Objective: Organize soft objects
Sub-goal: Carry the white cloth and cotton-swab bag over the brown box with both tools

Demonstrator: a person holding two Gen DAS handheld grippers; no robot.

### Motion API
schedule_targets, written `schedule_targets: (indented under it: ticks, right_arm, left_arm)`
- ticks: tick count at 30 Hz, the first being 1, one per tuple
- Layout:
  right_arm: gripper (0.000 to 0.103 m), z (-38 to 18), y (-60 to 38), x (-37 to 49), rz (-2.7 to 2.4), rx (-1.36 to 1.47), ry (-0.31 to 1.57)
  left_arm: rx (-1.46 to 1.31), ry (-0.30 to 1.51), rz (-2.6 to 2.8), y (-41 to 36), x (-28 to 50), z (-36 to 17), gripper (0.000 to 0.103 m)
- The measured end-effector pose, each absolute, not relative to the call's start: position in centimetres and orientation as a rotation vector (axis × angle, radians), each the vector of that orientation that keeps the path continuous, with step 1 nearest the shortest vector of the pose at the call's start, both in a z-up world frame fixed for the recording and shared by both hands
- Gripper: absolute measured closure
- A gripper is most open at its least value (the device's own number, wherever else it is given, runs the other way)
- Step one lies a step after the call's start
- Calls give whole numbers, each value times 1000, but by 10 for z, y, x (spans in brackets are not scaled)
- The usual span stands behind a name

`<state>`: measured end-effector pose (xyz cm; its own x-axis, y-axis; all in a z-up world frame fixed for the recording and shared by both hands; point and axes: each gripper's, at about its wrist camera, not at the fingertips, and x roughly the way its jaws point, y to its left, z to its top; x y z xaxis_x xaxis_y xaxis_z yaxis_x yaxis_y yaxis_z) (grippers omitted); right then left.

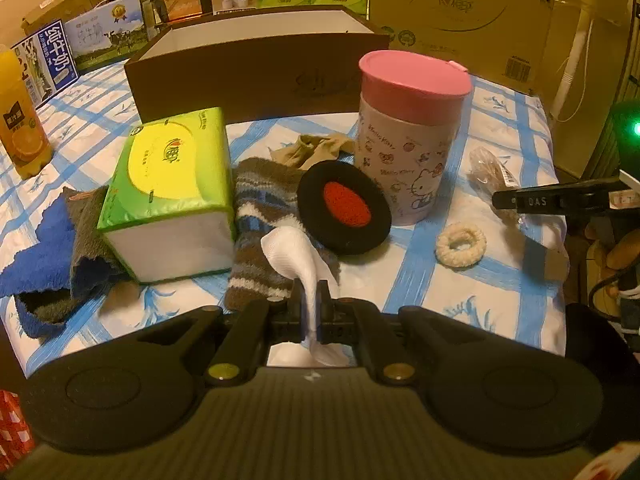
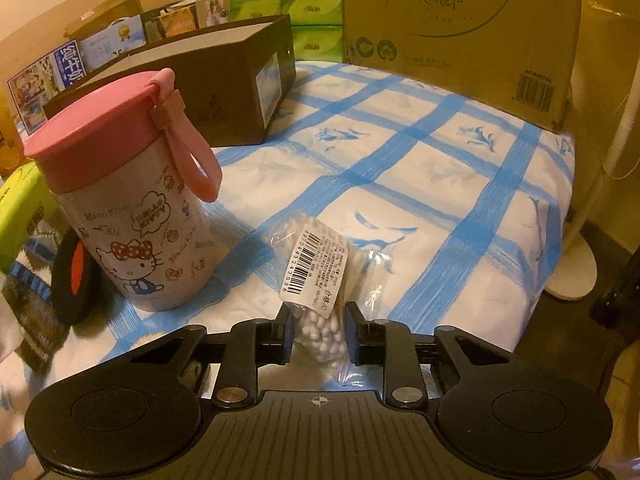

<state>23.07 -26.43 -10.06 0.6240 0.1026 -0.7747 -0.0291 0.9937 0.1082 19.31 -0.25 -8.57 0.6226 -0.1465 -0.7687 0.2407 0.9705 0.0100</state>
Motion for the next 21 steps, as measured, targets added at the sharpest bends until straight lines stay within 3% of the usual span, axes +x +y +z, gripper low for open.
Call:
schedule_targets:
  ticks: [21]
  right_arm:
    - [79, -15, -288, 234, 259, 144, 776]
  left_arm:
    - [100, 730, -217, 2, 222, -30, 99]
